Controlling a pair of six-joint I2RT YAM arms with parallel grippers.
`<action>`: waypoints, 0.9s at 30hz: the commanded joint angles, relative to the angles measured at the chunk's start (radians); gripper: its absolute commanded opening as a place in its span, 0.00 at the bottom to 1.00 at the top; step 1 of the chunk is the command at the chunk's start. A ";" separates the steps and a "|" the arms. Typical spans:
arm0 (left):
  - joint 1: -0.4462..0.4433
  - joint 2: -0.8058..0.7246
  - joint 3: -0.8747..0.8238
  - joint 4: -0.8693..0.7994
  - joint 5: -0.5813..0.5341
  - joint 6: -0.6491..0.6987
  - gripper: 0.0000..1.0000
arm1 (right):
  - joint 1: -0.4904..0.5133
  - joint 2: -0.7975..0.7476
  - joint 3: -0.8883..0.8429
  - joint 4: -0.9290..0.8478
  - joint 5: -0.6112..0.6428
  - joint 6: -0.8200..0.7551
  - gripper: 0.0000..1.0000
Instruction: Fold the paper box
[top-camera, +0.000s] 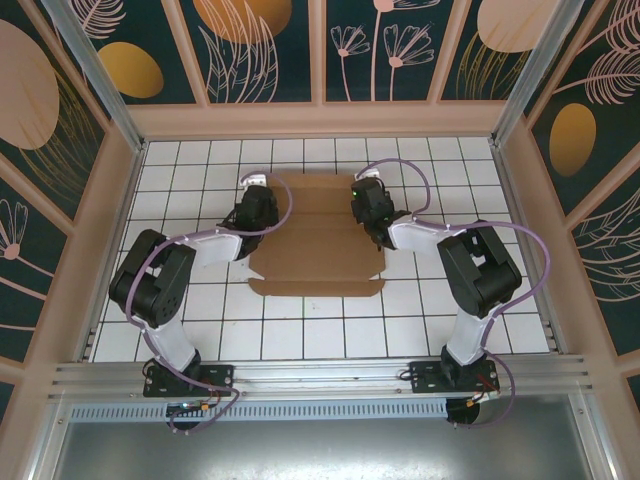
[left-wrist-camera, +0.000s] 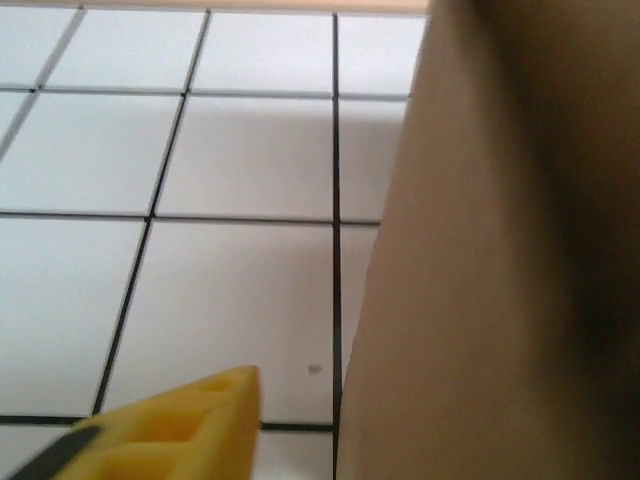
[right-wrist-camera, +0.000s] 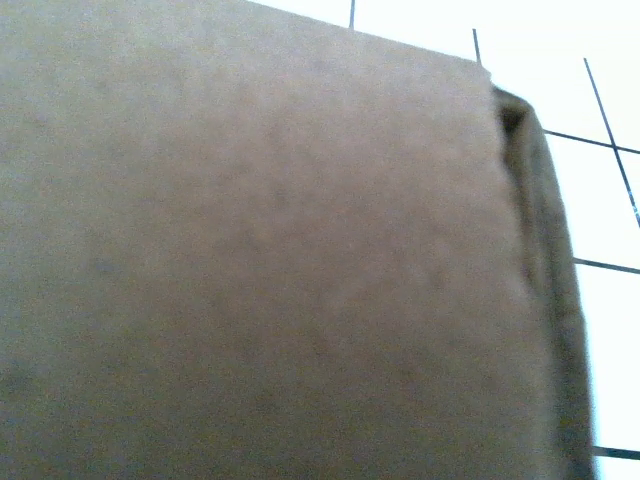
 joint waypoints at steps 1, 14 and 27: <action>0.011 -0.043 -0.071 0.056 0.070 -0.031 0.47 | -0.015 0.015 -0.049 -0.042 0.088 -0.039 0.00; 0.011 -0.275 -0.221 0.227 0.175 -0.069 0.80 | -0.041 -0.201 -0.210 0.145 -0.091 -0.057 0.81; 0.011 -0.477 -0.357 0.327 0.270 -0.054 0.85 | -0.032 -0.417 -0.371 0.309 -0.305 -0.080 0.99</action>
